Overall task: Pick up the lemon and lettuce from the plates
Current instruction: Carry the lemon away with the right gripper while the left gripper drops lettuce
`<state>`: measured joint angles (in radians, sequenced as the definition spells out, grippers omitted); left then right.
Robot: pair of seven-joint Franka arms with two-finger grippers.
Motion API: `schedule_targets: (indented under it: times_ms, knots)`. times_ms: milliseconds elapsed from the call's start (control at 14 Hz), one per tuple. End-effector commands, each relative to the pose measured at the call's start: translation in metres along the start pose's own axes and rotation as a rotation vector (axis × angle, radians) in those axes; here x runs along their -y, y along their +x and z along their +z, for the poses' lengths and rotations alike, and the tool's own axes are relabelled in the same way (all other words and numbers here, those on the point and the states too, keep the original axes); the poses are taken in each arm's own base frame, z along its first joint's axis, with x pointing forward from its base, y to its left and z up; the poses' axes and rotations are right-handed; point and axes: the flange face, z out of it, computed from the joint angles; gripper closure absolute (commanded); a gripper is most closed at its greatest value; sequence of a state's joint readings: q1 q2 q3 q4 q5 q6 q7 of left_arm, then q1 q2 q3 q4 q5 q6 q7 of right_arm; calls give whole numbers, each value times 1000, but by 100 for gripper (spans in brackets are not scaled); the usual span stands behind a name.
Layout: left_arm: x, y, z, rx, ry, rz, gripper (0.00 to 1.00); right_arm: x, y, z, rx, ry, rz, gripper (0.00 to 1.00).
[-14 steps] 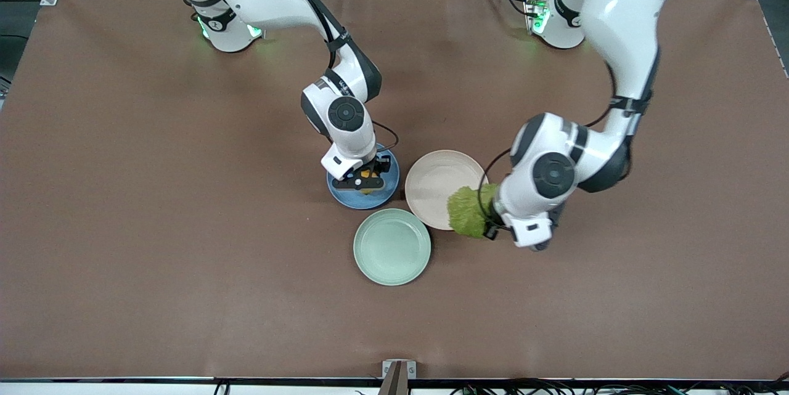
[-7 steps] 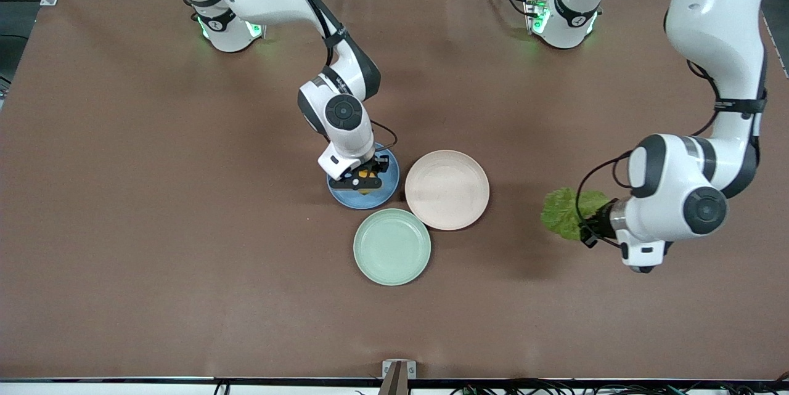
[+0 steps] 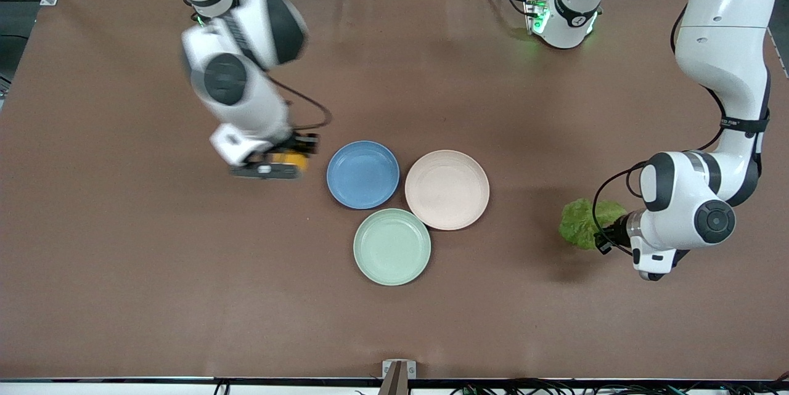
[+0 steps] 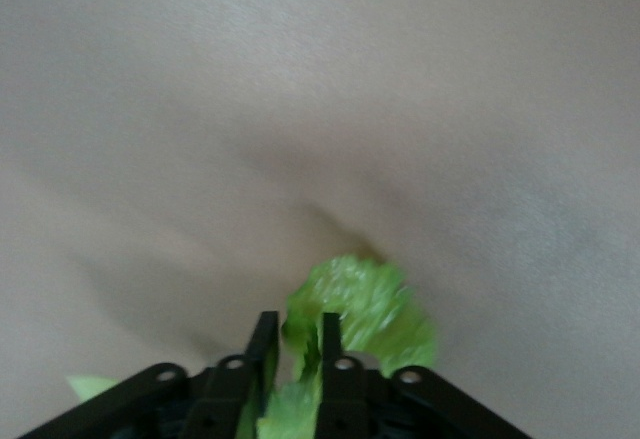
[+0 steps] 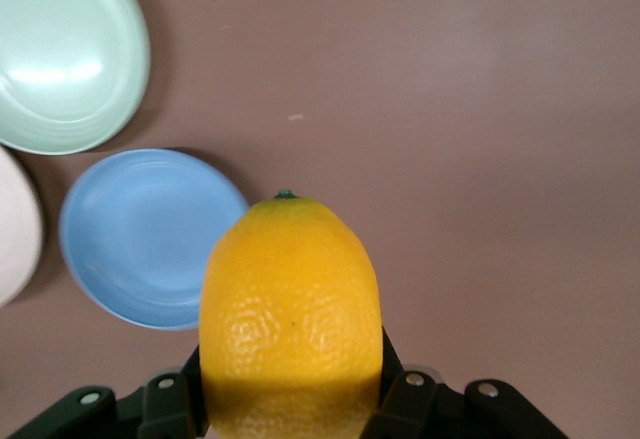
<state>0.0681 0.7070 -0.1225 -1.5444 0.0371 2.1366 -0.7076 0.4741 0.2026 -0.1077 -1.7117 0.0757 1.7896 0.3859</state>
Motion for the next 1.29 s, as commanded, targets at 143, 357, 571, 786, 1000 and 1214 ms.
schedule_targets:
  times_ms: [143,357,571,786,1000,1214]
  knots:
    - [-6,-7,-74,-83,-27,78,0,-202,32,27,59,31,-52,84]
    - [4,-11,-144,-157,-65,83,0,-288,36,68,30,48,-45,84]
    - [27,-16,-202,-199,-74,107,0,-330,34,137,18,47,-18,82]
    - [43,-28,-247,-214,-56,213,0,-338,29,202,4,36,-3,81]
    - [59,-35,-273,-187,-17,282,0,-334,32,238,13,31,-5,81]
    - [63,-41,-295,-164,5,359,0,-328,36,251,6,28,-3,81]
